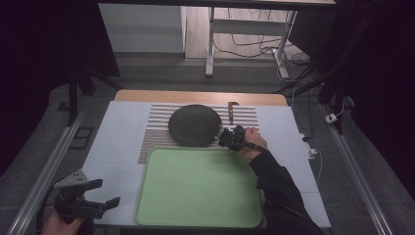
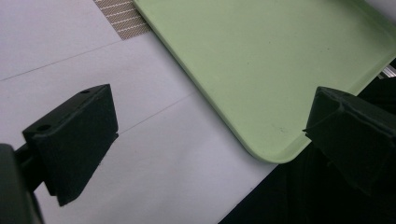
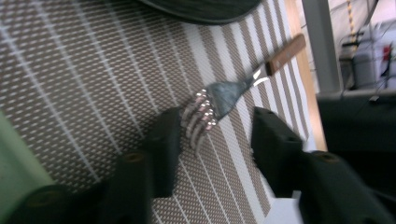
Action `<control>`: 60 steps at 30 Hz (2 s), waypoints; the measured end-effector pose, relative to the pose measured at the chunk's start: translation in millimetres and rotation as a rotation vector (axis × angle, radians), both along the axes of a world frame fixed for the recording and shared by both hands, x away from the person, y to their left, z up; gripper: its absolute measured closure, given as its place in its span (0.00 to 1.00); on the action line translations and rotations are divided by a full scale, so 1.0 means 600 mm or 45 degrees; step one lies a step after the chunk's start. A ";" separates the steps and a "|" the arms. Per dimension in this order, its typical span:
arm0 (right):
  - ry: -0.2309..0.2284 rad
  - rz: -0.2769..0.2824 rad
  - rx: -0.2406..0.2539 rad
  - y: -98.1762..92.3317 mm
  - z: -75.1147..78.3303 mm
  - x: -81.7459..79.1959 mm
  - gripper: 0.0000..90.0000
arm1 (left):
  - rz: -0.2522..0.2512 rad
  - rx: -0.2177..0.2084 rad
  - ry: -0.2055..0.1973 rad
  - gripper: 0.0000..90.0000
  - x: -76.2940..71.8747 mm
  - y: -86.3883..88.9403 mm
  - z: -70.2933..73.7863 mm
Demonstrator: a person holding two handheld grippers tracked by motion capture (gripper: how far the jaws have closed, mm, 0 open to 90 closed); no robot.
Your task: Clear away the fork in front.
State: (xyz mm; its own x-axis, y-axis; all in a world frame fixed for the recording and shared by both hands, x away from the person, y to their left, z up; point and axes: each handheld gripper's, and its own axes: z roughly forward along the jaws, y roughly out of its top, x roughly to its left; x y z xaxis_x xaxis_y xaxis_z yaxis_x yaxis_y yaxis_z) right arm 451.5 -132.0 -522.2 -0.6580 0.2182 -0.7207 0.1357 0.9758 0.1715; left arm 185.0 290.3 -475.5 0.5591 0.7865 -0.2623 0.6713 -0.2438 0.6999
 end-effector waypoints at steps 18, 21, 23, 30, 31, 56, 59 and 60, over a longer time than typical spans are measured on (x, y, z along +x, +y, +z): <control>-0.073 0.042 -0.038 -0.005 0.017 -0.012 1.00 | -0.004 -0.010 0.003 0.02 0.000 0.001 0.000; -0.060 0.023 0.032 -0.014 0.031 -0.014 1.00 | -0.005 -0.011 0.004 0.01 0.000 0.001 0.000; -0.049 0.025 0.058 -0.018 0.037 -0.015 1.00 | -0.005 -0.010 0.003 0.01 0.000 0.001 0.000; -0.046 -0.022 0.198 -0.035 0.067 -0.039 1.00 | -0.011 -0.027 -0.006 0.01 -0.001 0.003 0.001; -0.041 -0.026 0.216 -0.037 0.071 -0.043 1.00 | -0.013 -0.033 -0.006 0.01 -0.001 0.004 0.001; 0.188 0.062 0.794 -0.104 0.149 -0.150 1.00 | -0.072 -0.037 -0.051 0.00 0.005 -0.009 0.008; 0.213 0.078 0.861 -0.113 0.156 -0.163 1.00 | -0.112 -0.057 -0.056 0.00 0.010 -0.016 0.007; 0.226 0.084 0.881 -0.115 0.158 -0.167 1.00 | -0.126 -0.058 -0.056 0.00 0.012 -0.018 0.007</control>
State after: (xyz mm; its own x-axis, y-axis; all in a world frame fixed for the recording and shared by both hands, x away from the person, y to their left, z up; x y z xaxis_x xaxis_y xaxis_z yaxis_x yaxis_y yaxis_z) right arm 351.0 -201.3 -427.2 -0.7801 0.5420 -0.3126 0.1632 0.6586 0.7346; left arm 192.0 279.7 -471.3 0.6451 0.7148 -0.2699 0.6140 -0.2747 0.7400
